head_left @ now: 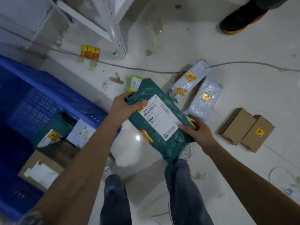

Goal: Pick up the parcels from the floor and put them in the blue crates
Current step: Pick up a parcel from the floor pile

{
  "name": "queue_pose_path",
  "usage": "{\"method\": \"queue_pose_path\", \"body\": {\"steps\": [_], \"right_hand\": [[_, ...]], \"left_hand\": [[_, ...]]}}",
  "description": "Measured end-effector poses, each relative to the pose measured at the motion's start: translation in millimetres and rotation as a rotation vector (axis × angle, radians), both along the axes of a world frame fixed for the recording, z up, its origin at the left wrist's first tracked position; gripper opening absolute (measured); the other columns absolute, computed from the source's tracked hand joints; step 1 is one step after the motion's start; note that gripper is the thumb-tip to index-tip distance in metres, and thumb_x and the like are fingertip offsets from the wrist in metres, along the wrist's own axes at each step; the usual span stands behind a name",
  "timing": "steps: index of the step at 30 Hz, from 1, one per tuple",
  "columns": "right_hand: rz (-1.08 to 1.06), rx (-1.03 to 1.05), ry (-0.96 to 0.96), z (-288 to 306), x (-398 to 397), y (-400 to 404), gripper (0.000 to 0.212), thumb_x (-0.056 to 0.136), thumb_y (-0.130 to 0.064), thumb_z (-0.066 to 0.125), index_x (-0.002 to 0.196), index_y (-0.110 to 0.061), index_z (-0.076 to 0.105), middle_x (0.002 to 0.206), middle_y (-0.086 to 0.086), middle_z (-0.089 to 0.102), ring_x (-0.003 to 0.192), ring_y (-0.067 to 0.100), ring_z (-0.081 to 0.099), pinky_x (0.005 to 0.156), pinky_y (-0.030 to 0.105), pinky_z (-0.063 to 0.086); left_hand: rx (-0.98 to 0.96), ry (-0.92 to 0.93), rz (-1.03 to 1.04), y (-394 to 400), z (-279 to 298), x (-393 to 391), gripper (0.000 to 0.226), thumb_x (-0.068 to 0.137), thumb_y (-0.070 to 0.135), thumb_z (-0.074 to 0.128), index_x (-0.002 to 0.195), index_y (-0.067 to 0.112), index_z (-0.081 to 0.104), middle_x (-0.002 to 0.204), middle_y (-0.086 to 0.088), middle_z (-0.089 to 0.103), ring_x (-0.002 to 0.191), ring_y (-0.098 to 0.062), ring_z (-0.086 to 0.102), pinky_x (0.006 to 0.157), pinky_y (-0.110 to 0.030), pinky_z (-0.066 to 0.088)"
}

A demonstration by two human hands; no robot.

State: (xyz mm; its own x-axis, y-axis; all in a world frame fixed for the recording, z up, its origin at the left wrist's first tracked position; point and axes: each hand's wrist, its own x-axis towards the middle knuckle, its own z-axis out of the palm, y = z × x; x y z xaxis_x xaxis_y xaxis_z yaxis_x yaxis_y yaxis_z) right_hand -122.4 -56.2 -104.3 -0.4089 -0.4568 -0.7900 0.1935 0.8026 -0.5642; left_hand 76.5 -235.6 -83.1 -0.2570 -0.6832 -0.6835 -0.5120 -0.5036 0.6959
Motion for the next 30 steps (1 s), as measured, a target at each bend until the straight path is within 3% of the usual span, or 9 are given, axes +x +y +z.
{"method": "queue_pose_path", "body": {"steps": [4, 6, 8, 12, 16, 20, 23, 26, 30], "right_hand": [[-0.185, -0.077, 0.142, 18, 67, -38, 0.052, 0.083, -0.029, 0.069, 0.127, -0.015, 0.046, 0.120, 0.002, 0.054, 0.093, 0.009, 0.059, 0.081, 0.025, 0.050], [-0.151, -0.105, 0.087, 25, 103, -60, 0.045, 0.087, -0.034, 0.063, 0.125, -0.016, 0.046, 0.121, 0.002, 0.056, 0.099, 0.011, 0.060, 0.090, 0.035, 0.052], [-0.052, -0.119, 0.061, 33, 152, -88, 0.041, 0.091, -0.036, 0.057, 0.126, -0.018, 0.047, 0.121, 0.001, 0.058, 0.109, 0.018, 0.059, 0.095, 0.039, 0.051], [0.126, -0.165, 0.010, 49, 255, -150, 0.040, 0.095, -0.032, 0.051, 0.132, -0.018, 0.051, 0.121, -0.003, 0.059, 0.093, 0.004, 0.059, 0.066, 0.010, 0.050], [0.402, -0.136, -0.086, 52, 347, -203, 0.040, 0.094, -0.030, 0.053, 0.132, -0.017, 0.049, 0.115, -0.003, 0.056, 0.089, 0.007, 0.055, 0.065, 0.015, 0.045], [0.639, -0.134, -0.043, 31, 414, -243, 0.048, 0.096, -0.024, 0.051, 0.141, -0.017, 0.039, 0.140, 0.003, 0.049, 0.118, 0.023, 0.053, 0.088, 0.030, 0.045], [0.778, -0.135, 0.030, 4, 451, -261, 0.050, 0.096, -0.021, 0.051, 0.143, -0.016, 0.036, 0.144, 0.007, 0.045, 0.128, 0.027, 0.047, 0.101, 0.036, 0.042], [0.899, -0.121, 0.072, -24, 477, -272, 0.048, 0.097, -0.020, 0.050, 0.142, -0.012, 0.037, 0.143, 0.009, 0.045, 0.128, 0.028, 0.047, 0.103, 0.035, 0.041], [0.983, -0.074, 0.061, -71, 497, -282, 0.045, 0.096, -0.016, 0.049, 0.140, -0.011, 0.040, 0.142, 0.010, 0.047, 0.125, 0.027, 0.048, 0.104, 0.035, 0.042]], "left_hand": [[-0.087, -0.020, 0.318, 1, 7, 89, 0.049, 0.075, 0.027, 0.078, 0.117, 0.008, 0.061, 0.102, -0.001, 0.066, 0.080, -0.003, 0.062, 0.066, -0.012, 0.054], [-0.088, -0.034, 0.420, 0, 13, 127, 0.050, 0.077, 0.029, 0.076, 0.118, 0.006, 0.060, 0.105, -0.003, 0.065, 0.080, -0.004, 0.061, 0.070, -0.016, 0.054], [-0.107, -0.066, 0.512, -4, 22, 177, 0.049, 0.079, 0.031, 0.074, 0.117, 0.006, 0.058, 0.105, -0.002, 0.063, 0.080, -0.003, 0.059, 0.064, -0.011, 0.049], [-0.089, -0.042, 0.813, -15, 31, 284, 0.048, 0.079, 0.039, 0.073, 0.113, 0.009, 0.058, 0.104, -0.001, 0.065, 0.090, -0.015, 0.063, 0.072, -0.024, 0.053], [-0.099, 0.010, 0.952, -17, 27, 372, 0.033, 0.084, 0.033, 0.069, 0.105, 0.013, 0.054, 0.092, 0.007, 0.062, 0.081, -0.007, 0.062, 0.068, -0.021, 0.054], [-0.089, -0.024, 0.958, -17, -4, 443, 0.029, 0.089, 0.032, 0.063, 0.109, 0.012, 0.056, 0.097, 0.003, 0.063, 0.086, -0.011, 0.061, 0.065, -0.017, 0.054], [-0.053, -0.176, 0.822, -18, -37, 478, 0.049, 0.082, 0.053, 0.059, 0.111, 0.012, 0.061, 0.118, -0.007, 0.059, 0.107, -0.023, 0.058, 0.091, -0.037, 0.051], [0.088, -0.387, 0.739, -14, -66, 496, 0.047, 0.093, 0.048, 0.044, 0.119, 0.012, 0.058, 0.127, -0.011, 0.053, 0.124, -0.032, 0.045, 0.105, -0.043, 0.039], [0.189, -0.284, 0.809, -14, -108, 502, 0.038, 0.099, 0.032, 0.041, 0.124, 0.005, 0.050, 0.126, -0.014, 0.055, 0.119, -0.031, 0.050, 0.091, -0.032, 0.041]]}}
